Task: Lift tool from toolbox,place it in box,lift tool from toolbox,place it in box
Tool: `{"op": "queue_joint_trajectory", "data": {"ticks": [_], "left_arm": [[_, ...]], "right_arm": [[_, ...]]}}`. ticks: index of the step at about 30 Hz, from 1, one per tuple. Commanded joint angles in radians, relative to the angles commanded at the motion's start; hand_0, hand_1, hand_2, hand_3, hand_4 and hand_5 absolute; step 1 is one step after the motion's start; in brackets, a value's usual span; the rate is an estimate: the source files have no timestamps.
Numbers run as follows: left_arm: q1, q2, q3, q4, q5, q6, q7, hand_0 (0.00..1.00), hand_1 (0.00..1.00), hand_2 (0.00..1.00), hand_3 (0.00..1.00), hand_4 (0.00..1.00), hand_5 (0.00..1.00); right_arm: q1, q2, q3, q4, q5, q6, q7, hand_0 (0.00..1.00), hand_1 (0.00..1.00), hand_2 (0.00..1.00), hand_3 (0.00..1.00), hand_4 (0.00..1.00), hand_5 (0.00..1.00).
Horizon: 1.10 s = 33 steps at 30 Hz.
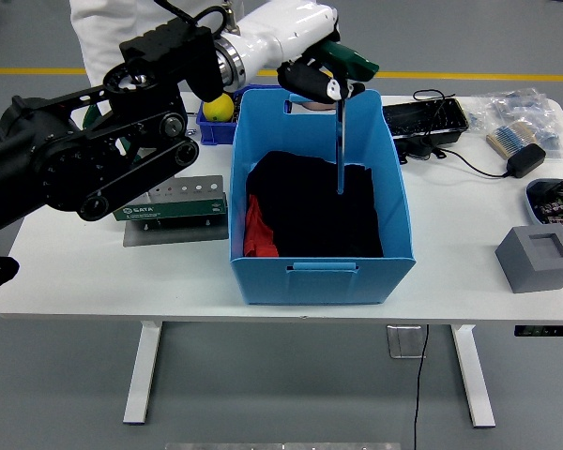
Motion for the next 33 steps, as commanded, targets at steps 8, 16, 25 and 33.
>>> {"op": "queue_joint_trajectory", "data": {"ticks": [8, 16, 25, 33], "left_arm": [[0.021, -0.026, 0.076, 0.001, -0.009, 0.035, -0.061, 0.048, 0.002, 0.002, 0.015, 0.712, 0.538], [0.026, -0.024, 0.125, 0.058, -0.046, 0.009, -0.108, 0.055, 0.002, 0.002, 0.018, 0.708, 0.526], [0.019, -0.03, 0.135, 0.127, -0.107, -0.056, -0.169, 0.1, 0.002, 0.04, 0.075, 0.818, 0.647], [0.008, -0.052, 0.136, 0.187, -0.122, -0.135, -0.179, 0.162, 0.054, 0.142, 0.244, 0.936, 0.853]], "right_arm": [[0.004, -0.002, 0.001, -0.001, -0.011, 0.002, -0.002, 0.653, 0.641, 0.71, 0.564, 0.796, 0.691], [0.009, -0.005, -0.001, -0.002, -0.005, 0.002, 0.0, 0.654, 0.64, 0.708, 0.564, 0.794, 0.689], [0.019, -0.008, 0.006, -0.004, -0.021, 0.005, -0.005, 0.653, 0.639, 0.708, 0.564, 0.794, 0.689], [0.028, -0.013, 0.011, -0.003, -0.036, 0.005, -0.009, 0.653, 0.638, 0.706, 0.563, 0.793, 0.686]]}}
